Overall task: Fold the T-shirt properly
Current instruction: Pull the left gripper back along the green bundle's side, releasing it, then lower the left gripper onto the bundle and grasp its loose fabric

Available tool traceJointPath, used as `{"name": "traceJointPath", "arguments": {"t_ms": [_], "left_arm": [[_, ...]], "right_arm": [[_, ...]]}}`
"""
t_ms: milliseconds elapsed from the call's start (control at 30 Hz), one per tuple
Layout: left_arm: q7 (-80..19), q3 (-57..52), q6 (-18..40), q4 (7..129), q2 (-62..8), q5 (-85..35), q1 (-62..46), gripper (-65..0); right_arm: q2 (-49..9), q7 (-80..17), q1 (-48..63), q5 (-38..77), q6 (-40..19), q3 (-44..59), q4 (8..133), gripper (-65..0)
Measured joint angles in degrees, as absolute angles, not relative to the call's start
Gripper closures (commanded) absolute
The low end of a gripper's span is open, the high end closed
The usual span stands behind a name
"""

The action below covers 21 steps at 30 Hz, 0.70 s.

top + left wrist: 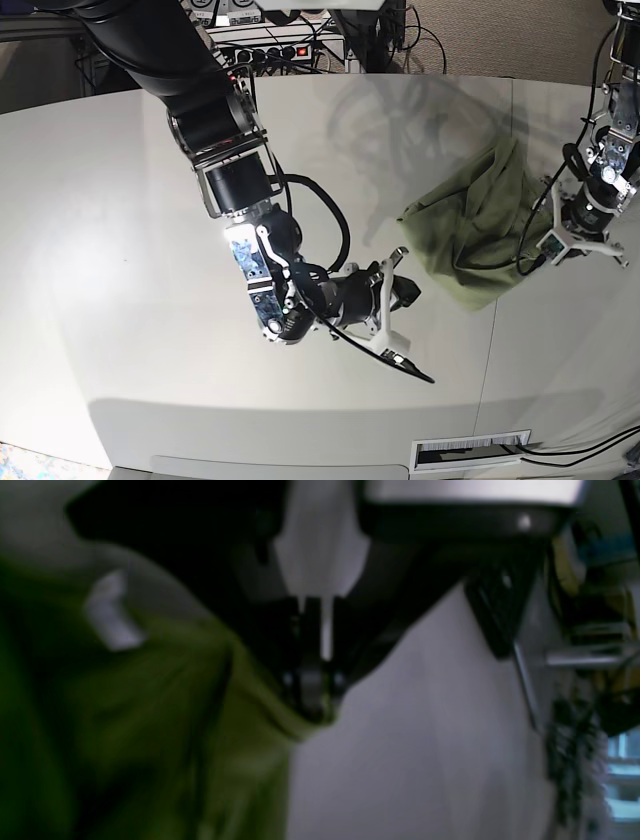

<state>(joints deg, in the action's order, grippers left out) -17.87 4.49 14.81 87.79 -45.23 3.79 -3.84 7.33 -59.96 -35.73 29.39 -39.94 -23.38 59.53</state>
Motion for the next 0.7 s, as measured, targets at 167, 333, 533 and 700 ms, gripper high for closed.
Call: {"name": "traceJointPath", "arguments": {"t_ms": [167, 333, 533, 700], "left_arm": [[-17.5, 4.5, 14.8, 85.5, -45.2, 3.9, -3.9, 0.0], [-23.7, 4.5, 12.2, 85.6, -45.2, 5.8, -3.8, -28.4], [-31.7, 4.5, 3.4, 90.1, -45.8, 9.2, -3.9, -29.1], [-36.2, 4.5, 1.5, 99.0, -47.2, -0.3, -3.8, -20.3]], "right_arm": [[7.3, -59.7, -35.7, 29.2, -39.9, -23.4, 59.5, 0.0], [7.3, -59.7, -35.7, 28.6, -39.9, -23.4, 59.5, 0.0], [7.3, -56.7, -35.7, 23.6, -39.9, -23.4, 59.5, 0.0], [7.3, -50.6, -35.7, 16.9, -39.9, -23.4, 59.5, 0.0]]}}
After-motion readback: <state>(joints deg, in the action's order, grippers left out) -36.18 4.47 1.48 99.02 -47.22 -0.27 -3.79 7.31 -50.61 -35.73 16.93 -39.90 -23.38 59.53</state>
